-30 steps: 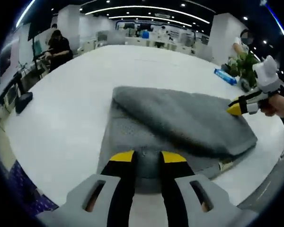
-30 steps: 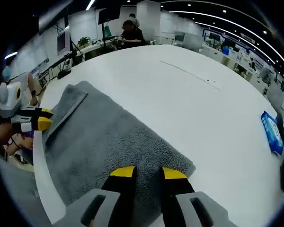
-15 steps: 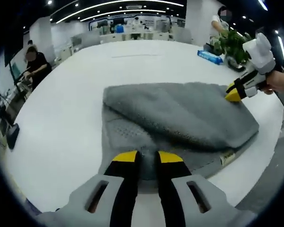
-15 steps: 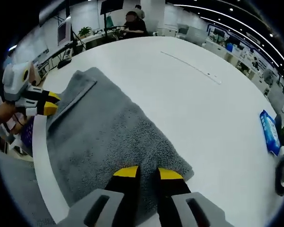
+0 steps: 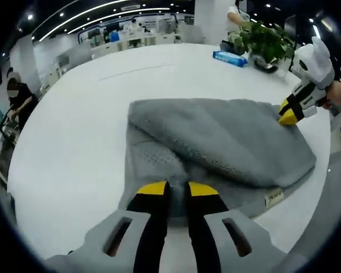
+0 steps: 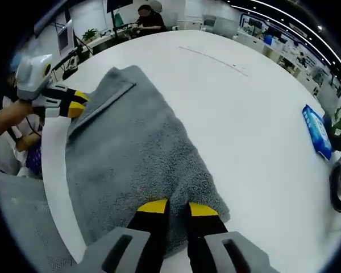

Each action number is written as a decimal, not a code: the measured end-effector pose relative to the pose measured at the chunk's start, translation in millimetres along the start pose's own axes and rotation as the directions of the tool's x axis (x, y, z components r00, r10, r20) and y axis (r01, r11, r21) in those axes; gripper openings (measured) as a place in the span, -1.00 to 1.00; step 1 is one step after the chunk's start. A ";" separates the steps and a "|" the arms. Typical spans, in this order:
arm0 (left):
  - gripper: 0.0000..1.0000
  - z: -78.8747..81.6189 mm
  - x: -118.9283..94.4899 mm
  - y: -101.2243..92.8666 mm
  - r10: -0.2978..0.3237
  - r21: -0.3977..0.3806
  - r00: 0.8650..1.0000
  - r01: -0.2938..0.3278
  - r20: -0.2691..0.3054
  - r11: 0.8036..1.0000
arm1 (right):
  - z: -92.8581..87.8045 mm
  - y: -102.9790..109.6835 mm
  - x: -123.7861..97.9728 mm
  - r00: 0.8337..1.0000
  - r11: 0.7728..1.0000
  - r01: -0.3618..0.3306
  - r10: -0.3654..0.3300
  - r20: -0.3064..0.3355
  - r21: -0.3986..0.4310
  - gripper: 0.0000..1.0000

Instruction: Open the folded towel by lifting each exposed corner and separating the folded layers until the towel lies flat within the target outline without major curled edges

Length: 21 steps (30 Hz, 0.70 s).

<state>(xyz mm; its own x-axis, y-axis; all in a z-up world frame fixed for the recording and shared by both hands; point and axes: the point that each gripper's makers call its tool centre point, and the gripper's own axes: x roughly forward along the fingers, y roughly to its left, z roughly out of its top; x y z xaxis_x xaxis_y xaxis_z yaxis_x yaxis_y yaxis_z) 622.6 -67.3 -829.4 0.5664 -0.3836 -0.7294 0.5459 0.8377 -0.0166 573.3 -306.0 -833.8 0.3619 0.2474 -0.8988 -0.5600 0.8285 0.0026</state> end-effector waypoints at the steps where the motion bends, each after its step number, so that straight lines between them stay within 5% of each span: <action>1: -0.78 2.7 2.9 -0.9 -0.004 0.009 1.000 0.004 -0.001 1.000 | -1.9 -0.6 -1.0 1.000 1.000 0.003 -0.003 0.002 0.002 -0.84; 21: -0.81 54.4 52.6 -22.9 -0.071 0.161 0.997 0.076 -0.035 0.984 | -37.7 0.8 -19.2 0.999 0.992 0.023 -0.026 0.023 0.123 -0.87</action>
<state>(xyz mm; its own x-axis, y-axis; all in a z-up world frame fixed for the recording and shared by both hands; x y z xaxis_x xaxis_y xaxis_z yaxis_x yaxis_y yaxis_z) 673.5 -127.8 -830.2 0.5042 -0.4280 -0.7501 0.6792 0.7330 0.0383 537.8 -329.0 -833.1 0.3931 0.2372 -0.8884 -0.4559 0.8893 0.0358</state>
